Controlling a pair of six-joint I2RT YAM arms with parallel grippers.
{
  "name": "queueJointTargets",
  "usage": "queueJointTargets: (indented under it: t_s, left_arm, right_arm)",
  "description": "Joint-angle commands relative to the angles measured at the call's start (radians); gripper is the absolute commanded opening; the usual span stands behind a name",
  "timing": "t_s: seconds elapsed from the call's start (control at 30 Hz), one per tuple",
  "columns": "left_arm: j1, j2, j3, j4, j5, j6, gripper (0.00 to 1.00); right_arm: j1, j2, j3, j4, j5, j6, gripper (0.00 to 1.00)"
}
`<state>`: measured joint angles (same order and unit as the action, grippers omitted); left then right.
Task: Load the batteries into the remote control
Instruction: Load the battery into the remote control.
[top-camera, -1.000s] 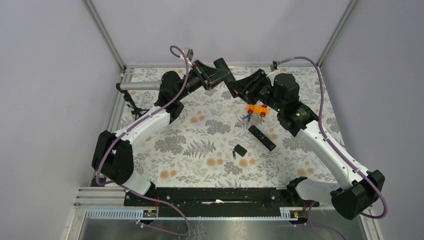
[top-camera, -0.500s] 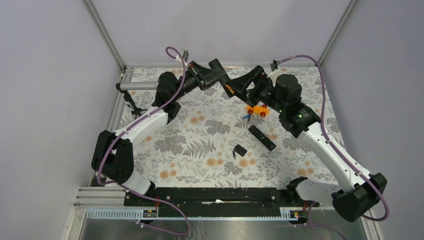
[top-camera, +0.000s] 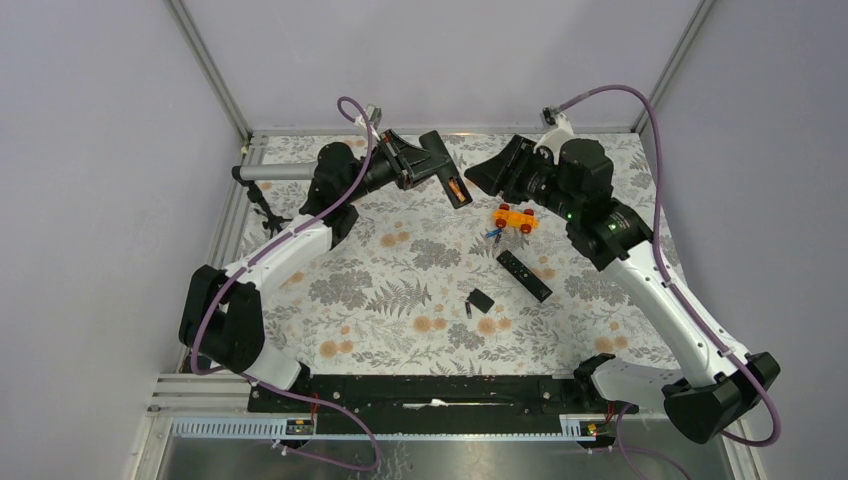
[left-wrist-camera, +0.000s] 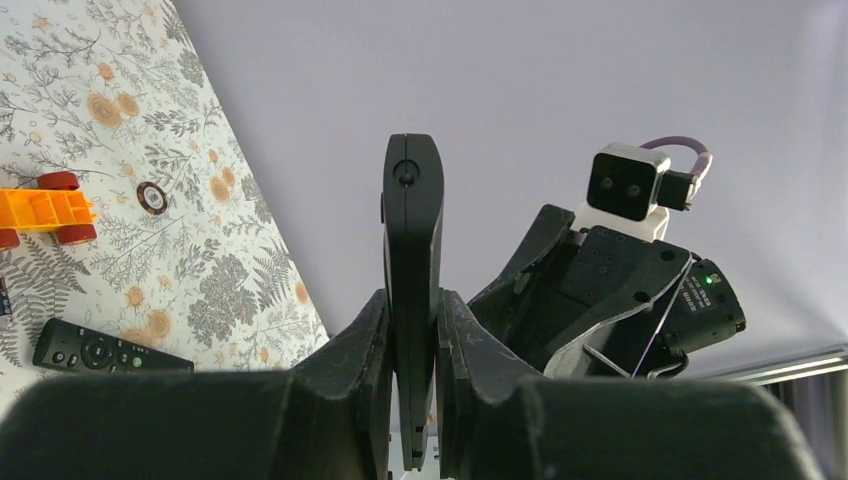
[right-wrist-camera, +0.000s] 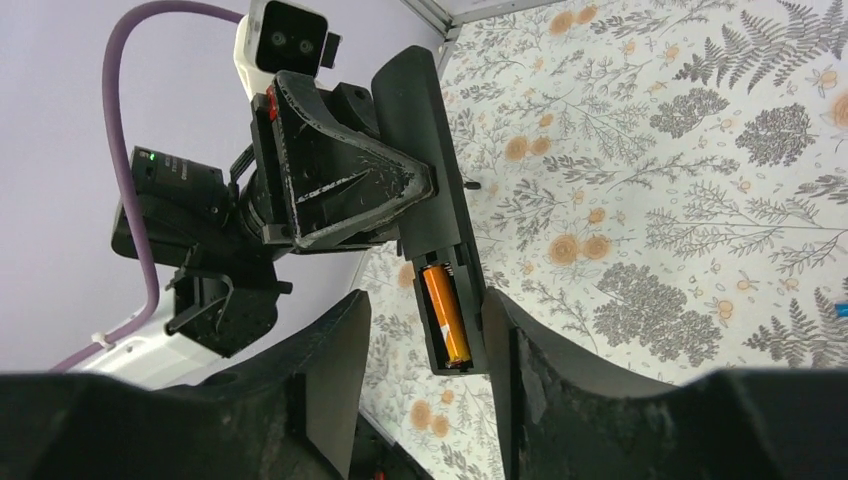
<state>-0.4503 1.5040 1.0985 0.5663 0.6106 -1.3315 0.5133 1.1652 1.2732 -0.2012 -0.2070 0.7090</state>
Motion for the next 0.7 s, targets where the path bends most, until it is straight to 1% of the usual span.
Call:
queueJointTargets:
  t_s: [0.0,0.07,0.27,0.4,0.67]
  left_arm:
    - [0.004,-0.032,0.056,0.032,0.039,0.012,0.0]
    - [0.004,-0.029,0.059,0.039,0.042,0.006,0.0]
    - [0.004,-0.028,0.071,0.021,0.041,0.009,0.0]
    - [0.004,-0.024,0.082,0.014,0.04,0.008,0.0]
    - [0.004,-0.02,0.096,-0.009,0.03,0.008,0.0]
  right_arm:
    - [-0.006,0.029,0.05,-0.016,-0.054,-0.128,0.51]
    - [-0.006,0.041,0.054,-0.034,-0.053,-0.152,0.49]
    - [-0.005,0.058,0.061,-0.079,-0.033,-0.245,0.5]
    - [-0.005,0.068,0.062,-0.078,-0.064,-0.26,0.49]
    - [-0.004,0.074,0.053,-0.081,-0.074,-0.276,0.46]
